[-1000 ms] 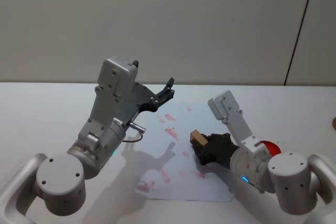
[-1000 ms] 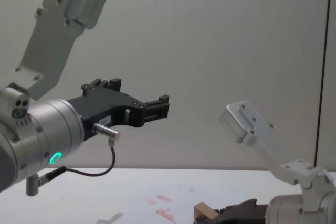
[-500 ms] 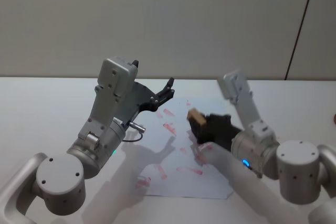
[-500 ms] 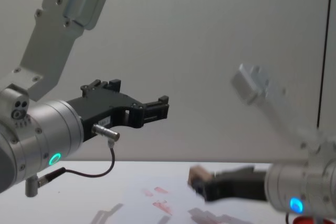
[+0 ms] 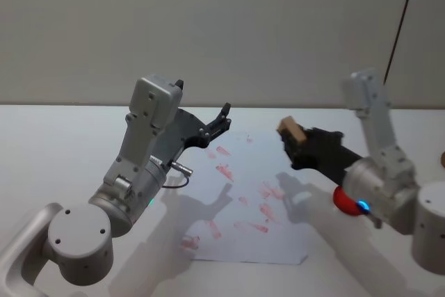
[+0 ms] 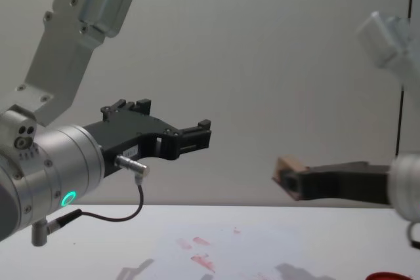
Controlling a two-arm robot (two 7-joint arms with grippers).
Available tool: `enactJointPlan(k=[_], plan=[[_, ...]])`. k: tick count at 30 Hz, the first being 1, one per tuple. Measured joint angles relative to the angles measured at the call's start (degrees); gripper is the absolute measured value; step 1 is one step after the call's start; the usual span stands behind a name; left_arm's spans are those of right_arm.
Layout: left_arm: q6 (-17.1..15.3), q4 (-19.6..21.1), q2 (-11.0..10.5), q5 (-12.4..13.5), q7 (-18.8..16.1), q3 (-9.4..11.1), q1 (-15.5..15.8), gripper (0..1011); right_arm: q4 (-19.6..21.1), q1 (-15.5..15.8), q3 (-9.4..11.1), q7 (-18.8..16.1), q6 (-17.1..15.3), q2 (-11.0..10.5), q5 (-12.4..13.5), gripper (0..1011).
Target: Use the one hand to pick up the stamp and affix it onto the A4 paper.
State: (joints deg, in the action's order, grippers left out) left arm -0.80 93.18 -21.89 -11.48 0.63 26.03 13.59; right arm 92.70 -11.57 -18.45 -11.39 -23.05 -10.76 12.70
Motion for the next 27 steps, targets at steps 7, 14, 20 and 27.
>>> enactJointPlan(k=[7,14,20,27], plan=[[0.0,0.0,0.0,0.0,0.0,0.0,0.0,1003,5.0,4.0,2.2,1.8,-1.8,-4.0,2.3,221],[0.0,0.0,0.0,0.0,0.0,0.0,0.0,1003,8.3,7.2,3.9,3.6,-2.9,-7.3,3.6,221],[0.0,0.0,0.0,0.0,0.0,0.0,0.0,1003,9.9,8.9,4.9,4.6,-3.4,-9.2,3.9,221],[0.0,0.0,0.0,0.0,0.0,0.0,0.0,1003,10.4,9.9,5.5,5.0,-4.3,-10.2,4.0,221]])
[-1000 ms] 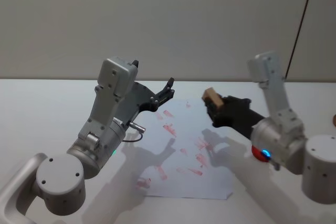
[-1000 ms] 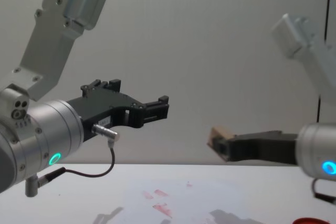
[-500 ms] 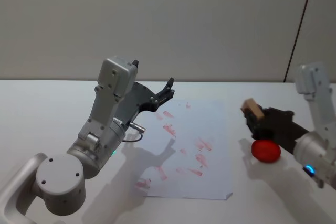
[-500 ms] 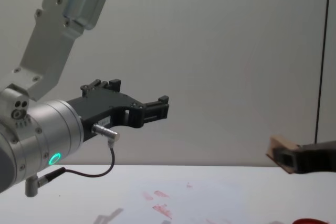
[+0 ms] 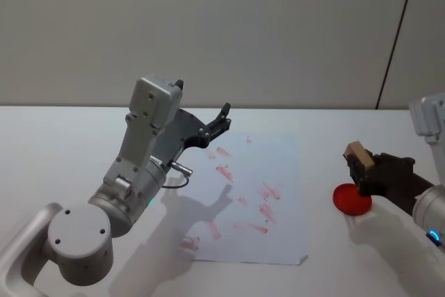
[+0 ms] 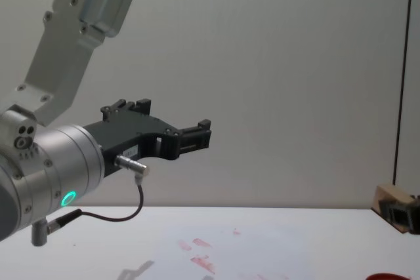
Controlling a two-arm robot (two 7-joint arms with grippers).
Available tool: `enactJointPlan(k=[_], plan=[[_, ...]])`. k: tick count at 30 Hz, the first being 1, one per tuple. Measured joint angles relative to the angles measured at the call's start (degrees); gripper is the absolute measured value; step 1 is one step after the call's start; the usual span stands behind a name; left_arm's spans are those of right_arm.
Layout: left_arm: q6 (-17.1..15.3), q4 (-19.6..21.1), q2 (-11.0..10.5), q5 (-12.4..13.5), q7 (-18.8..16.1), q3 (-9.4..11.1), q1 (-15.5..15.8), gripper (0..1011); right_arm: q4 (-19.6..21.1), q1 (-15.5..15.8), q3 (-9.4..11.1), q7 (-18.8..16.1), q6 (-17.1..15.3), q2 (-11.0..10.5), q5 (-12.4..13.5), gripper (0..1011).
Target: Use the one hand to pick up the stamp and affix it onto the A4 paper.
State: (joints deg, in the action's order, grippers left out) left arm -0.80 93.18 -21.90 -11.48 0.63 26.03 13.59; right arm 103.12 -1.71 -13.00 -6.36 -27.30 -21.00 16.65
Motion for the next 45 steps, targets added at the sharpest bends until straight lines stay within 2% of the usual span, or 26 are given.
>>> enactJointPlan(k=[15,30,45], plan=[[0.0,0.0,0.0,0.0,0.0,0.0,0.0,1003,-2.5,-0.2,-0.3,0.0,-2.0,0.3,-1.5,221],[0.0,0.0,0.0,0.0,0.0,0.0,0.0,1003,-7.4,-2.8,-1.6,-1.1,-2.5,2.5,-4.8,221],[0.0,0.0,0.0,0.0,0.0,0.0,0.0,1003,-10.2,-4.4,-2.2,-2.0,-3.1,3.7,-7.4,220]])
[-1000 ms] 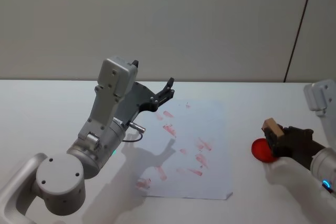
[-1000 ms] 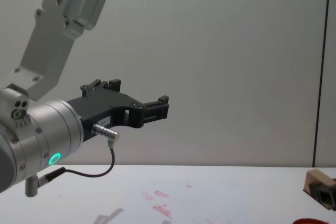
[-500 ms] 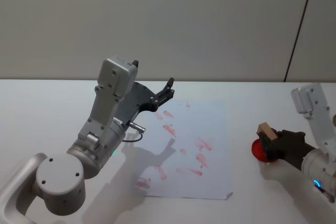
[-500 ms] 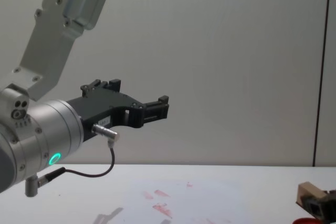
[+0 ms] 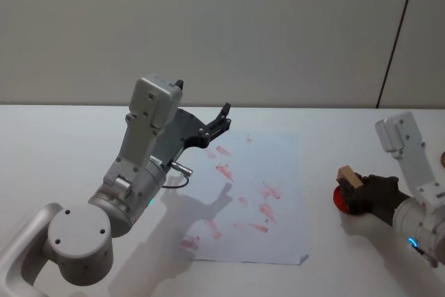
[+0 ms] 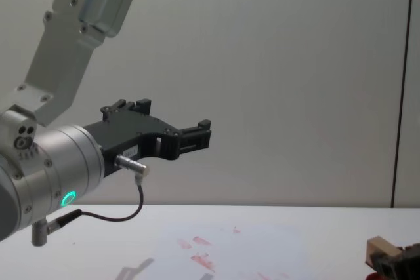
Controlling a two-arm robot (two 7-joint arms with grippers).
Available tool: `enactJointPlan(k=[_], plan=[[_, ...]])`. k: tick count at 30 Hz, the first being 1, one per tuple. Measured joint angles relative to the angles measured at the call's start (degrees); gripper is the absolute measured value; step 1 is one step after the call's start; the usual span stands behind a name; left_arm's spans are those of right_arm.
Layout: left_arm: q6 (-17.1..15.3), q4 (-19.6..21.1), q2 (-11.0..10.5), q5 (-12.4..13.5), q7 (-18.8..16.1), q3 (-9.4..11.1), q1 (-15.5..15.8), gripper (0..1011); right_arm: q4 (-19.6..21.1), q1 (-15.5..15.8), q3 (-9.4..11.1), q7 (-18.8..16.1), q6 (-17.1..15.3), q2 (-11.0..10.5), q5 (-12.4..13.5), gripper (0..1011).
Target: Use the one hand to pick up the stamp and affix it onto the A4 paper.
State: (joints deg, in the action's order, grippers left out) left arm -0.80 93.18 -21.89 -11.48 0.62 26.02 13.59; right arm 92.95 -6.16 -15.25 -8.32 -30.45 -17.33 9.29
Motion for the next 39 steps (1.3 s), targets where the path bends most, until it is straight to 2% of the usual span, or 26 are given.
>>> enactJointPlan(k=[6,9,13,14,15,17,18,20,21,23,24,27,30,34,39], plan=[[0.0,0.0,0.0,0.0,0.0,0.0,0.0,1003,-0.5,-0.2,-0.1,-0.1,-0.2,0.2,-0.5,222],[0.0,0.0,0.0,0.0,0.0,0.0,0.0,1002,-0.6,-0.2,-0.1,-0.2,-0.3,0.2,-0.7,270],[0.0,0.0,0.0,0.0,0.0,0.0,0.0,1003,-0.8,-0.2,-0.1,-0.2,-0.4,0.3,-0.8,407],[0.0,0.0,0.0,0.0,0.0,0.0,0.0,1003,-0.8,-0.3,-0.1,-0.2,-0.4,0.3,-0.9,407],[0.0,0.0,0.0,0.0,0.0,0.0,0.0,1003,-0.8,-0.3,-0.2,-0.2,-0.4,0.3,-0.9,466],[0.0,0.0,0.0,0.0,0.0,0.0,0.0,1003,-0.9,-0.3,-0.2,-0.2,-0.4,0.3,-1.0,498],[0.0,0.0,0.0,0.0,0.0,0.0,0.0,1003,-0.9,-0.3,-0.2,-0.2,-0.4,0.3,-1.0,565],[0.0,0.0,0.0,0.0,0.0,0.0,0.0,1003,-0.9,-0.3,-0.2,-0.2,-0.5,0.3,-1.0,603],[0.0,0.0,0.0,0.0,0.0,0.0,0.0,1003,-1.0,-0.3,-0.2,-0.2,-0.5,0.3,-1.1,666],[0.0,0.0,0.0,0.0,0.0,0.0,0.0,1003,-1.0,-0.3,-0.2,-0.3,-0.5,0.3,-1.1,698],[0.0,0.0,0.0,0.0,0.0,0.0,0.0,1003,-1.0,-0.3,-0.2,-0.3,-0.5,0.3,-1.1,763],[0.0,0.0,0.0,0.0,0.0,0.0,0.0,1003,-1.0,-0.3,-0.2,-0.3,-0.5,0.3,-1.1,817],[0.0,0.0,0.0,0.0,0.0,0.0,0.0,1003,-1.1,-0.3,-0.2,-0.3,-0.5,0.4,-1.2,936],[0.0,0.0,0.0,0.0,0.0,0.0,0.0,1003,-1.1,-0.4,-0.2,-0.3,-0.5,0.4,-1.2,1001],[0.0,0.0,0.0,0.0,0.0,0.0,0.0,1003,-1.1,-0.4,-0.2,-0.3,-0.6,0.4,-1.2,1001]])
